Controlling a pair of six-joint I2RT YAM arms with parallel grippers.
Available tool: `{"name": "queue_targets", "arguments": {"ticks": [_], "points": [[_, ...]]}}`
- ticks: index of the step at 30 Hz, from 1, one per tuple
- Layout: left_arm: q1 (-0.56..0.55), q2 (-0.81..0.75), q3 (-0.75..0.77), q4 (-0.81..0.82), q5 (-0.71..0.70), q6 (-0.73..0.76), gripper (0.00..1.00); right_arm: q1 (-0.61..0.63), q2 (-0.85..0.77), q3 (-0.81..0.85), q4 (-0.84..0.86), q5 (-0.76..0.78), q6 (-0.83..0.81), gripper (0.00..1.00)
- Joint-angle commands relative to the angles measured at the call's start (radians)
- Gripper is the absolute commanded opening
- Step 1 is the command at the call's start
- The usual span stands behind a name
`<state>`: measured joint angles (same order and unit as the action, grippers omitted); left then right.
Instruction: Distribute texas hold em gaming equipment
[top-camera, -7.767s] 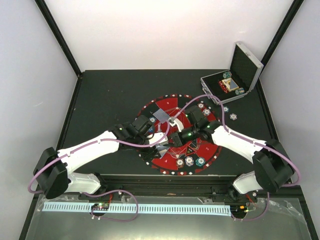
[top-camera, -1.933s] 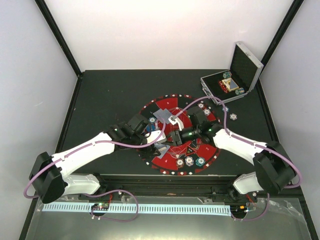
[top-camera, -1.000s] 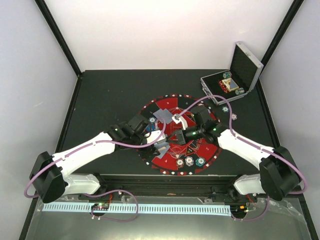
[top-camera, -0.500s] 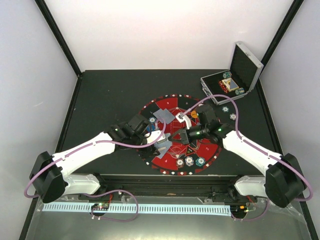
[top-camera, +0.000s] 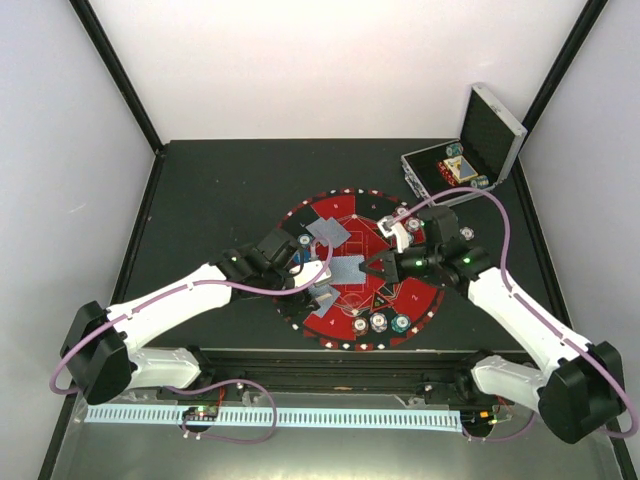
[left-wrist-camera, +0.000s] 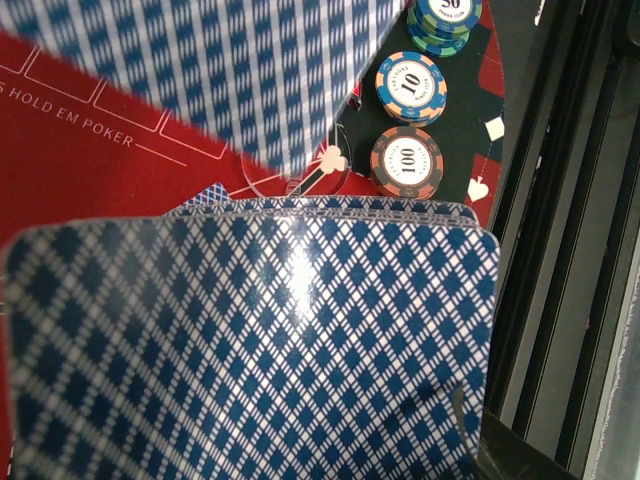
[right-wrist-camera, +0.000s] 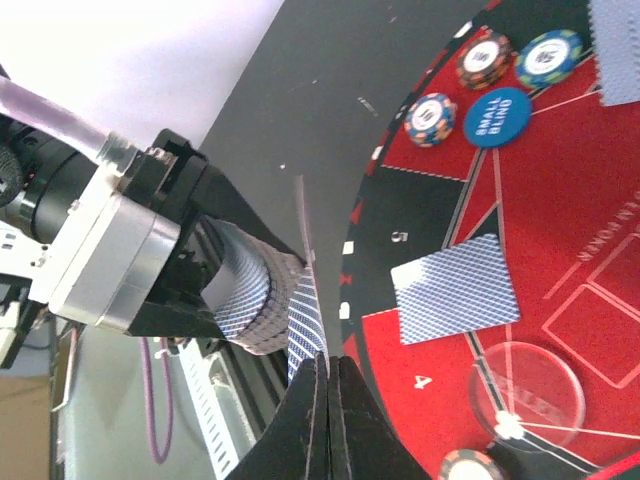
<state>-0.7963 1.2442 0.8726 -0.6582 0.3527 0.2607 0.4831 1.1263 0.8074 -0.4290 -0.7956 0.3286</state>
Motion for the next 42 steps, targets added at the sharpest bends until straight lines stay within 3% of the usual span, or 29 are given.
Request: {"name": "queue_targets", "arguments": {"ticks": [1,7,15,29,42], "points": [[-0.006,0.001,0.037,-0.007,-0.009,0.002,0.39,-0.052,-0.036,0.0,-0.067,0.06,-0.035,0.01],[-0.007,0.0,0.038,-0.008,-0.013,0.0,0.39,-0.205,-0.018,-0.044,-0.084,0.206,-0.004,0.01],[-0.006,-0.009,0.036,-0.007,-0.013,0.0,0.39,-0.374,0.153,-0.089,0.019,0.139,0.035,0.01],[-0.006,-0.011,0.034,-0.005,-0.015,0.0,0.4,-0.449,0.415,-0.012,0.003,0.097,-0.026,0.01],[-0.007,-0.006,0.032,-0.005,-0.016,0.001,0.4,-0.468,0.461,-0.011,-0.051,0.327,-0.064,0.01]]}}
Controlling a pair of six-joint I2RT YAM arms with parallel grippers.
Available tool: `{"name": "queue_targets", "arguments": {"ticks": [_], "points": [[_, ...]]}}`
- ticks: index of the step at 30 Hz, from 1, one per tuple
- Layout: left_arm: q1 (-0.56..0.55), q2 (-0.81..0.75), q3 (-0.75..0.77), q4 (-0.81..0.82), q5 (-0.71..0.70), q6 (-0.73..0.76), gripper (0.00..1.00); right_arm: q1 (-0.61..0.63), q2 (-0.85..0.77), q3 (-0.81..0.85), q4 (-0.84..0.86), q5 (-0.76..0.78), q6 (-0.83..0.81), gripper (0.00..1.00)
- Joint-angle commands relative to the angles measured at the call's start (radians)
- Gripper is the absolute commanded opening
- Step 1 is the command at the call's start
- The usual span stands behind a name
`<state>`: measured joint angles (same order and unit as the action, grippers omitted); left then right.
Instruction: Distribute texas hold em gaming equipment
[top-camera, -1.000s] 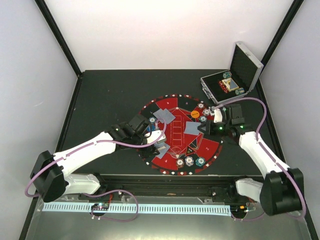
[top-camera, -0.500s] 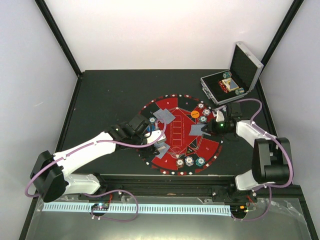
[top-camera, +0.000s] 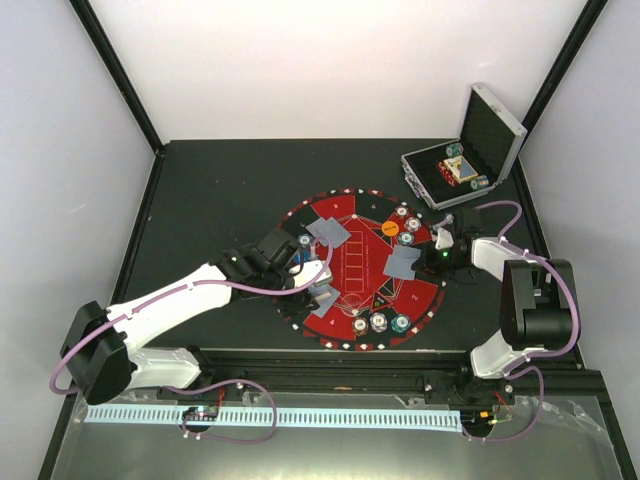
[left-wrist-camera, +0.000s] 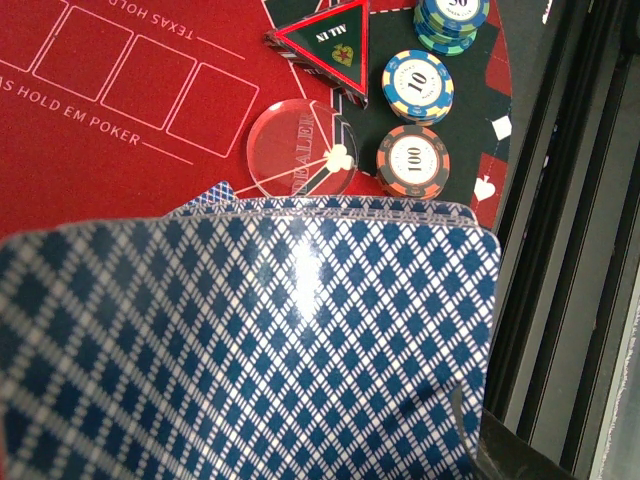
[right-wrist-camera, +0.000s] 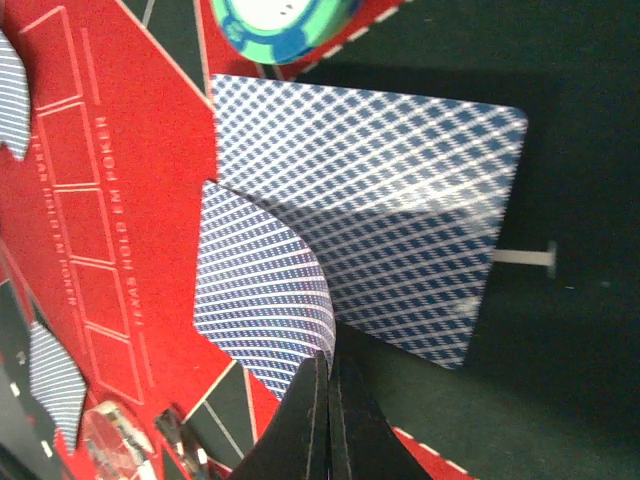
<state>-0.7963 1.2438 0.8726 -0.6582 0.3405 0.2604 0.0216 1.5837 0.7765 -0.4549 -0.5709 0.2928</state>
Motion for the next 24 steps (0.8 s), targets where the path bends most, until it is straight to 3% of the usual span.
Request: {"name": "queue_targets", "arguments": {"ticks": [1,16,24], "points": [[-0.006,-0.006,0.033,-0.005,-0.004,0.001,0.4,-0.006,0.005,0.021,-0.027,0.109,-0.027,0.01],[-0.007,-0.006,0.032,-0.005,-0.006,0.002,0.4,-0.007,0.026,0.051,-0.03,0.177,-0.03,0.04],[-0.006,-0.003,0.032,-0.006,-0.009,0.003,0.4,-0.007,0.019,0.061,-0.04,0.172,-0.033,0.27]]}}
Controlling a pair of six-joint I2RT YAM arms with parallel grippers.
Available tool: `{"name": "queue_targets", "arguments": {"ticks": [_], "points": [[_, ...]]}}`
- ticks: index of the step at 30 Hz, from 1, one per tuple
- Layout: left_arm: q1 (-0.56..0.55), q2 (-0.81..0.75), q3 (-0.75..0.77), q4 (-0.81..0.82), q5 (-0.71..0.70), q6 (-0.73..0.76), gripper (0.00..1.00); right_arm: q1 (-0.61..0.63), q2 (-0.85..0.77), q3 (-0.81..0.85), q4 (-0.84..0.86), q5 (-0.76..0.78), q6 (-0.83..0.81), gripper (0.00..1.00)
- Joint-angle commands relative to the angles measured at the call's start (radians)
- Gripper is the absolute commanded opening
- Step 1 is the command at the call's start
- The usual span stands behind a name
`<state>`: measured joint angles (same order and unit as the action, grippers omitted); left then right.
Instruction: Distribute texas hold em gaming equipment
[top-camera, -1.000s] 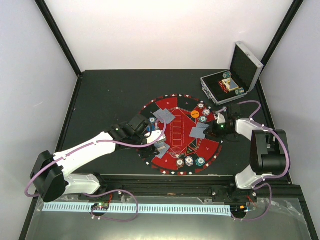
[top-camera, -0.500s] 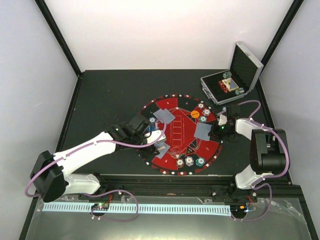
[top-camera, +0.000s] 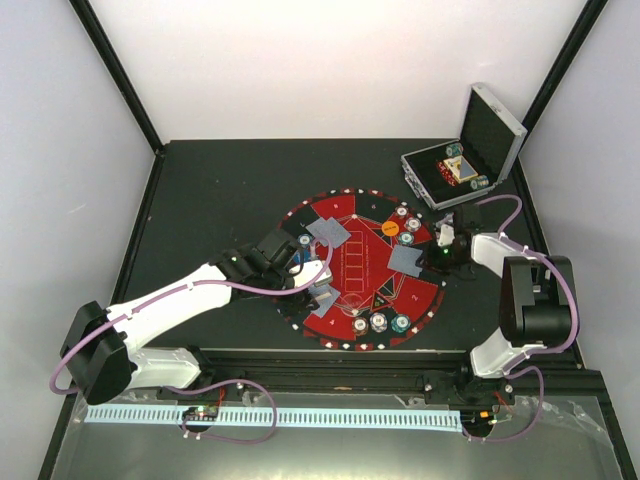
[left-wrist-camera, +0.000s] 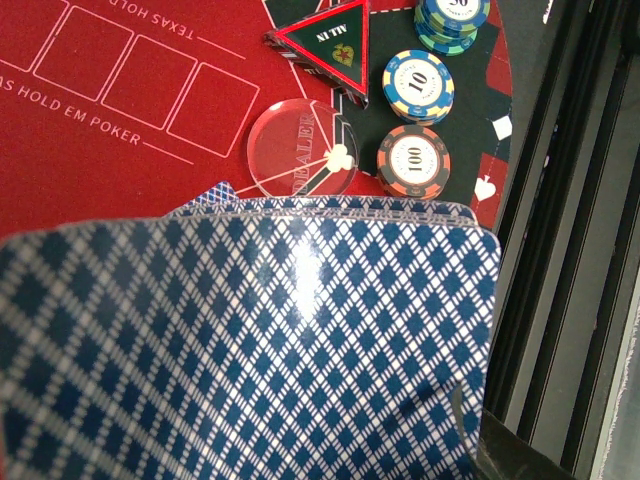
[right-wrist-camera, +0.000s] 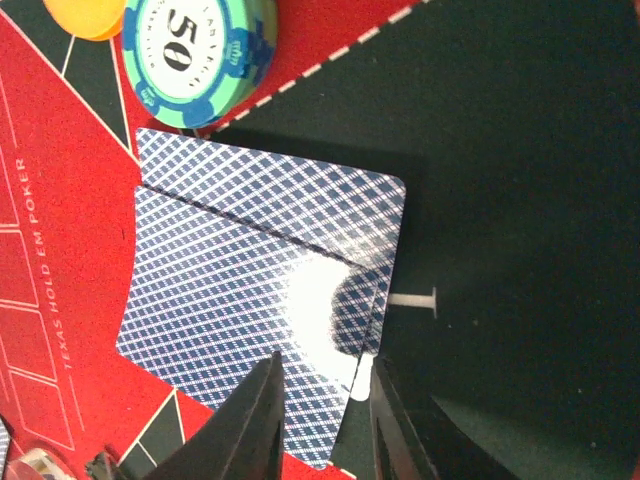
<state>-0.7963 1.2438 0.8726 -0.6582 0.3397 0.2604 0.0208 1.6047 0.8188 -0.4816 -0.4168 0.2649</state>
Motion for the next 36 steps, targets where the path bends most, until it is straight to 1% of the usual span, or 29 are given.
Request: {"name": "queue_targets", "arguments": {"ticks": [1,5,8,11,12,13,16,18,21,25,27,36], "points": [[-0.006,-0.002,0.033,-0.005,-0.008,0.002,0.4,-0.006,-0.004,0.021,-0.017,0.021,-0.005,0.29],[-0.006,-0.003,0.032,-0.006,-0.008,0.002,0.4,-0.006,-0.045,0.035,-0.049,0.083,-0.002,0.38],[-0.006,-0.004,0.032,-0.006,-0.008,0.002,0.4,-0.006,-0.102,0.055,-0.085,0.138,-0.005,0.42],[-0.006,-0.006,0.033,-0.006,-0.003,0.004,0.4,-0.004,-0.18,0.066,-0.102,0.138,-0.011,0.44],[-0.006,-0.006,0.033,-0.005,-0.001,0.004,0.4,-0.003,-0.219,0.063,-0.098,0.11,-0.011,0.45],[-0.007,-0.006,0.033,-0.005,0.001,0.004,0.4,-0.003,-0.246,0.054,-0.088,0.046,-0.008,0.45],[-0.006,-0.003,0.032,-0.005,0.007,0.007,0.4,0.015,-0.326,-0.013,-0.018,-0.21,0.031,0.46],[-0.006,0.0,0.035,-0.007,0.015,0.008,0.4,0.063,-0.379,-0.082,0.07,-0.364,0.085,0.48],[-0.007,0.003,0.038,-0.008,0.03,0.011,0.4,0.202,-0.454,-0.166,0.248,-0.484,0.19,0.49],[-0.007,0.006,0.039,-0.011,0.04,0.014,0.4,0.384,-0.492,-0.216,0.416,-0.528,0.287,0.52],[-0.008,0.007,0.039,-0.012,0.044,0.015,0.4,0.43,-0.486,-0.226,0.471,-0.548,0.3,0.54],[-0.011,0.002,0.039,-0.011,0.047,0.016,0.4,0.542,-0.35,-0.188,0.589,-0.577,0.317,0.55]]}}
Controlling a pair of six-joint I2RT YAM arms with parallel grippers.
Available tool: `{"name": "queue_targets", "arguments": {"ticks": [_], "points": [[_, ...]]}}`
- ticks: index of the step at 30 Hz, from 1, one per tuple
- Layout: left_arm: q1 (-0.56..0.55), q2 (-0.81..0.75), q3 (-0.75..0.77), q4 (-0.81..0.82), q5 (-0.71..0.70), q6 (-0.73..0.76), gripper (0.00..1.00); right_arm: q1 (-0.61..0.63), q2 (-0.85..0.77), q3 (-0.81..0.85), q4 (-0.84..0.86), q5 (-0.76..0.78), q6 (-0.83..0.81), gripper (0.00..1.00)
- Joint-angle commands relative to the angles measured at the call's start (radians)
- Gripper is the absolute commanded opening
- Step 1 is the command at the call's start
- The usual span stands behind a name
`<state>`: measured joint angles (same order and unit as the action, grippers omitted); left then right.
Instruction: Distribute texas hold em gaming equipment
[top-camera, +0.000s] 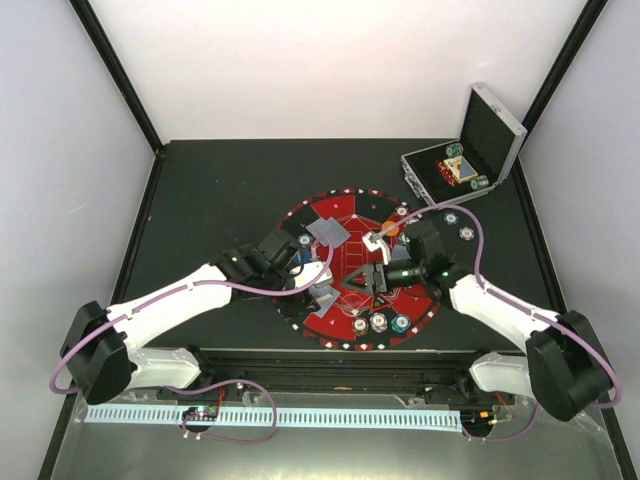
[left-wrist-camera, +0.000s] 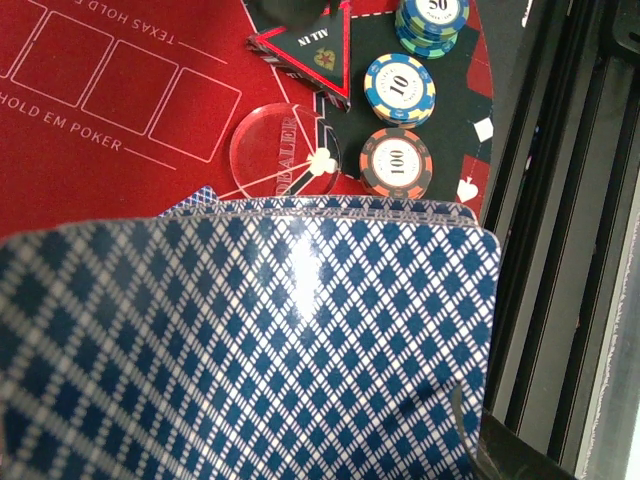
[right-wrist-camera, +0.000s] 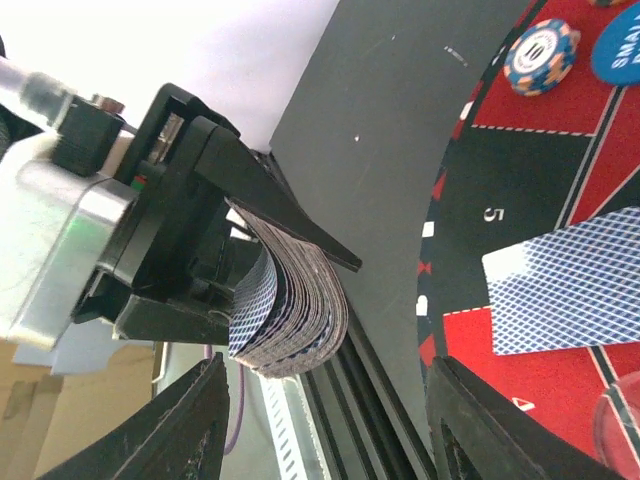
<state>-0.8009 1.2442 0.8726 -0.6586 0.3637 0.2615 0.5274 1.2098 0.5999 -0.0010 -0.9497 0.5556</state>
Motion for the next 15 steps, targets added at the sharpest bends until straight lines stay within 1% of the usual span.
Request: {"name": "queue_targets", "arguments": {"ticks": [1,9,15], "points": [[-0.006,0.001,0.039,-0.011,0.023,0.015,0.4,0.047,0.062,0.039,0.121,-0.043,0.029,0.56],[-0.008,0.0,0.039,-0.01,0.021,0.016,0.4,0.129,0.191,0.084,0.256,-0.051,0.084,0.57],[-0.008,-0.002,0.039,-0.01,0.02,0.016,0.4,0.158,0.265,0.124,0.264,-0.038,0.079,0.57]]}}
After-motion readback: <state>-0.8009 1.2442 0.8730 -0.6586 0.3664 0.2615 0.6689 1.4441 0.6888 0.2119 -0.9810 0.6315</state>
